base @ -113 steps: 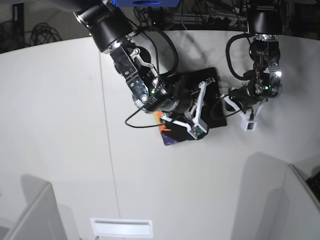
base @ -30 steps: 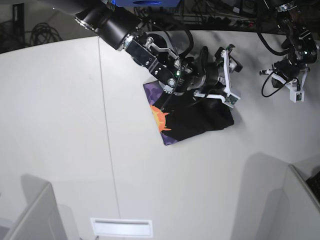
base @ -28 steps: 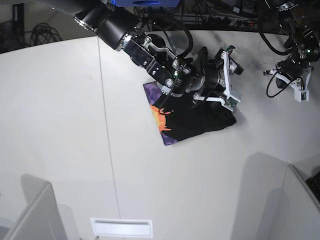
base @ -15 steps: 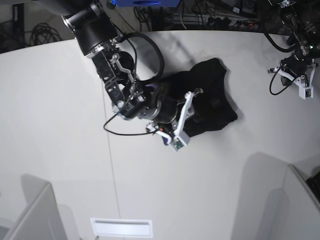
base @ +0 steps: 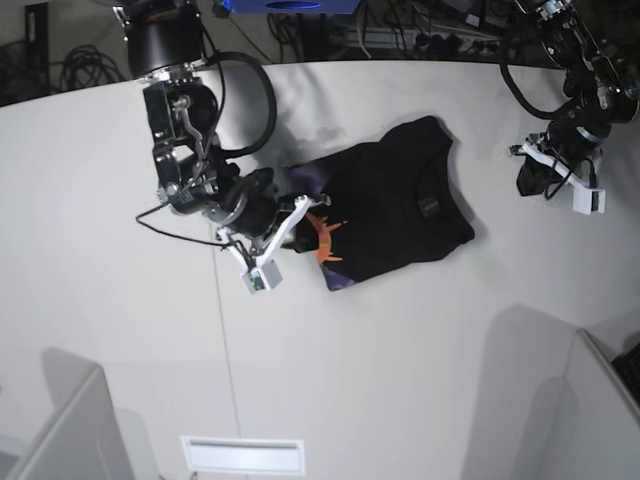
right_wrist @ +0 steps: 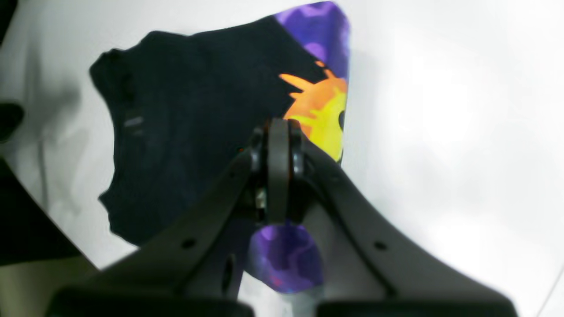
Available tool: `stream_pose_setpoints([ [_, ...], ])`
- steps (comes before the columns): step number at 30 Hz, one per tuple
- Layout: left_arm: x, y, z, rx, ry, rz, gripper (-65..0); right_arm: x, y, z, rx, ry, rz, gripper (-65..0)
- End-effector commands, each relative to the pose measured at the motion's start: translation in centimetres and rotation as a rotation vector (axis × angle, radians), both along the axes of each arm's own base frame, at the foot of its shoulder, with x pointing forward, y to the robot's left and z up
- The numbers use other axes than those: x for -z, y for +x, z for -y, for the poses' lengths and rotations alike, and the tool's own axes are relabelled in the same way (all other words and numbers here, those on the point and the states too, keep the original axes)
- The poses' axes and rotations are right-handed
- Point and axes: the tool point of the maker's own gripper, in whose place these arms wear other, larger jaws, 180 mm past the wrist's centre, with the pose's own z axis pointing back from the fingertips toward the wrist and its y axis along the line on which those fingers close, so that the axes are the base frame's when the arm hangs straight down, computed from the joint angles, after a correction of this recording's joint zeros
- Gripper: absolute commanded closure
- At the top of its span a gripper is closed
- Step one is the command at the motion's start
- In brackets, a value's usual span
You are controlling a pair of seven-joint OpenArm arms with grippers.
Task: Fold the T-shirt properly
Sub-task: 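Flip the bundle over with the right gripper and release it, then grasp the bundle edge with the left gripper and rotate it upright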
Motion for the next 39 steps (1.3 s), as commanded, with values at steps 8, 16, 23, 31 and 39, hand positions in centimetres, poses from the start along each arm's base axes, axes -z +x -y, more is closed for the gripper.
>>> stream_pose_setpoints([
  [8, -0.6, 0.5, 1.7, -0.006, -0.077, 0.054, -46.2, -1.1, 0.7, 1.5, 0.013, -0.022, 0.053, 0.0],
  [16, 1.6, 2.2, 6.5, 0.068, -0.201, 0.02, -64.7, -0.4, 0.6, 2.6, 0.02, -0.049, 0.044, 0.0],
  [23, 4.5, 4.1, 9.1, 0.103, -0.312, -0.049, -64.5, 0.5, 0.6, 6.9, 0.134, -0.067, 0.014, 0.0],
  [31, 5.9, 5.5, 13.3, 0.133, -0.388, -0.06, -64.3, 1.7, -0.2, 13.1, 0.294, -0.095, -0.02, 0.0],
  [39, 6.9, 5.4, 14.0, 0.062, -0.417, -0.129, -46.2, 2.3, -1.2, 17.0, 0.404, -0.109, -0.043, 0.0],
])
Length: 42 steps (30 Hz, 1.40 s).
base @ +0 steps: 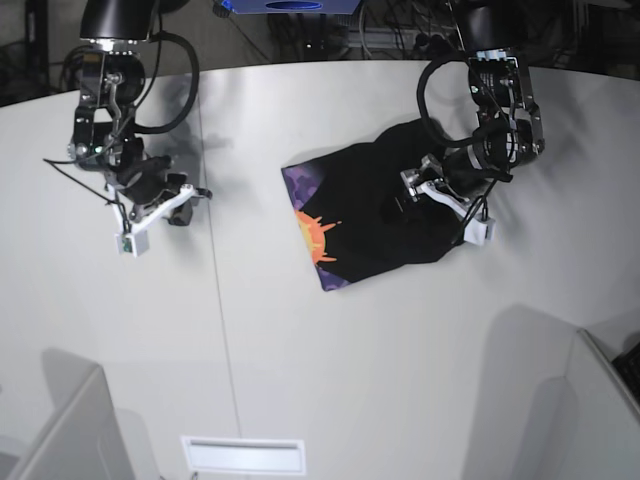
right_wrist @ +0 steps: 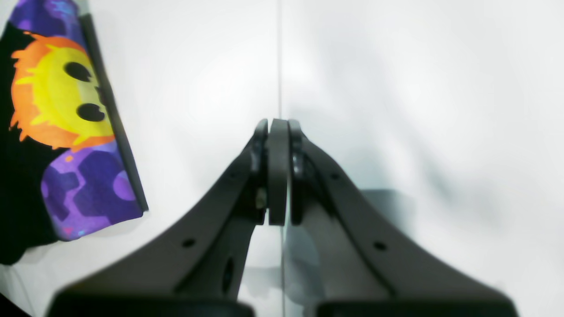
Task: Fold the T-shirt properly
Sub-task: 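Grasp the bundle edge with the left gripper and rotate it upright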
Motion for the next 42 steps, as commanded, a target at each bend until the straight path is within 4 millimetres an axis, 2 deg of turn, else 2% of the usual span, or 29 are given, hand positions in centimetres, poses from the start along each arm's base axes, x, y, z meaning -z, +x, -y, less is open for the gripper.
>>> stream_pose_setpoints([
  [1, -0.6, 0.5, -0.1, 0.006, 0.006, 0.018, -40.8, -1.6, 0.9, 1.0, 0.013, -0.009, 0.062, 0.0],
  [5, -0.7, 0.5, -0.8, 0.023, 0.031, 0.012, -18.4, -2.0, 0.3, 3.0, 0.065, -0.027, 0.069, 0.0],
  [9, -0.4, 0.0, -0.6, 0.121, 0.077, -0.032, -0.2, -2.3, -0.2, 5.2, 0.126, -0.042, 0.072, 0.0],
  [14, -0.1, -0.4, -0.5, 0.216, 0.147, -0.085, 0.0, -2.3, -1.1, 7.9, 0.2, -0.06, 0.067, 0.0],
  [17, -0.5, 0.4, 0.0, 0.301, 0.211, -0.076, 0.0, -2.1, -2.1, 9.4, 0.242, -0.072, 0.054, 0.0],
  [22, -1.6, 1.9, 2.6, 0.479, 0.301, -0.031, 0.0, -1.8, -3.8, 11.7, 0.309, -0.091, 0.037, 0.0],
  [30, -3.3, 3.9, 7.4, 0.721, 0.412, 0.052, 0.0, -1.1, -6.1, 13.6, 0.366, -0.109, 0.001, 0.0],
  [42, -3.2, 2.9, 11.7, 1.041, 0.588, 0.114, 0.0, -1.1, -8.1, 16.2, 0.441, -0.135, -0.014, 0.0],
])
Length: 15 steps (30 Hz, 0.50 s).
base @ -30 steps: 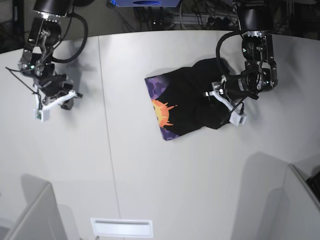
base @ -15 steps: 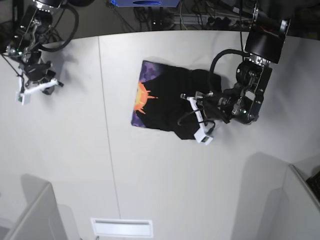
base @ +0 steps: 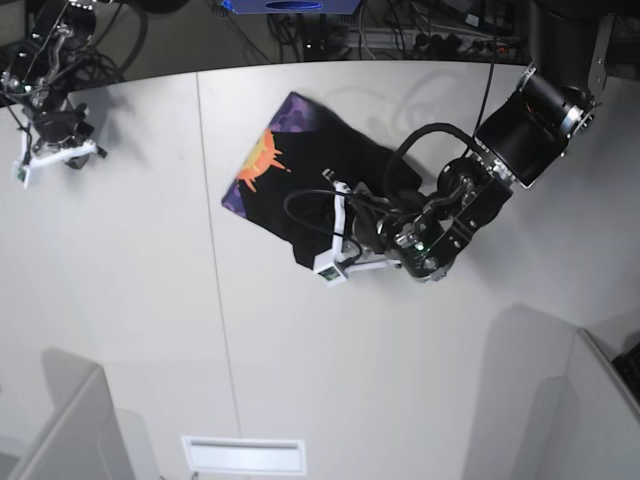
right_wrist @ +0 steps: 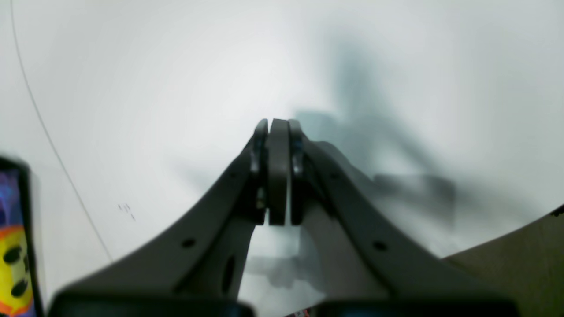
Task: Fold the T-shirt properly
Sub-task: 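Grasp the bundle edge with the left gripper and rotate it upright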
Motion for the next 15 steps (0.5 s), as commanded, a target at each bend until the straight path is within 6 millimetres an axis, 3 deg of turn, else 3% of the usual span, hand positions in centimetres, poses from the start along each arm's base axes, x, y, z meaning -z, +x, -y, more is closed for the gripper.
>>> stream_pose_setpoints([
  [1, -1.7, 1.5, 0.5, 0.025, -0.015, 0.053, 0.0, -1.2, 0.5, 0.6, -0.007, -0.029, 0.039, 0.0],
  [6, -2.0, 1.4, 1.1, 0.215, 0.066, 0.13, 0.0, -1.4, 0.0, -0.1, -0.014, -0.028, 0.041, 0.0],
  [10, -1.4, 1.9, 0.4, 0.415, 0.2, 0.267, 0.0, -2.6, 0.1, -0.9, -0.021, -0.041, 0.073, 0.0],
  [15, -1.0, 1.9, 1.3, 0.691, 0.277, 0.452, 0.0, -3.2, 0.2, -1.3, -0.03, -0.048, 0.09, 0.0],
])
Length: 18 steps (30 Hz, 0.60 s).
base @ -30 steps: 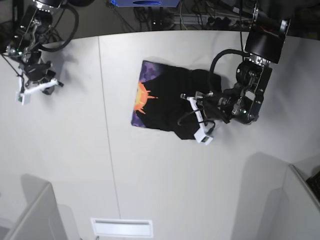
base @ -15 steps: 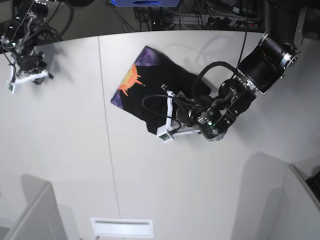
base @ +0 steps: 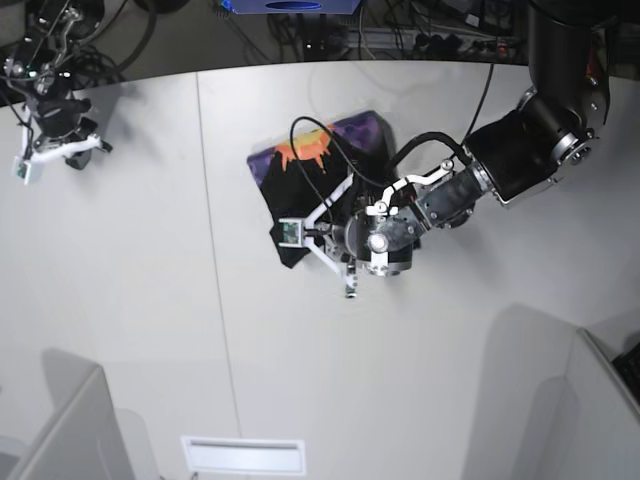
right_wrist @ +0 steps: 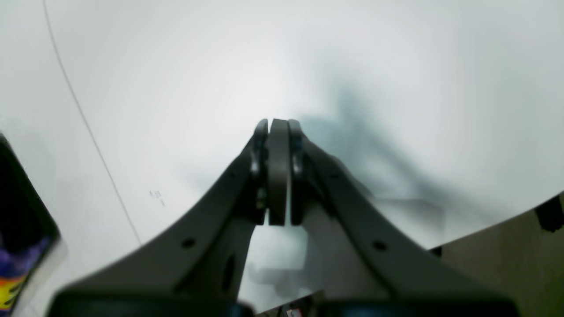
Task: Fold the T-shirt properly
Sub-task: 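Grasp the bundle edge with the left gripper and rotate it upright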
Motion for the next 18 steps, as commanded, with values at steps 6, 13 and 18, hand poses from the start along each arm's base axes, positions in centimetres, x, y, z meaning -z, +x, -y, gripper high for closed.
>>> stream_pose_setpoints([
  [6, -0.7, 0.6, 2.3, 0.064, 0.001, 0.098, 0.0, -0.7, 0.4, -0.2, 0.004, -0.002, 0.035, 0.0],
  [13, -0.4, 0.1, 3.7, 0.074, -0.013, 0.081, 0.0, -0.6, 0.4, -0.3, 0.0, 0.002, 0.034, 0.0],
  [18, 0.2, 0.4, 3.4, 0.059, 0.004, 0.069, 0.0, -0.6, 0.4, -0.2, 0.005, 0.0, 0.034, 0.0],
])
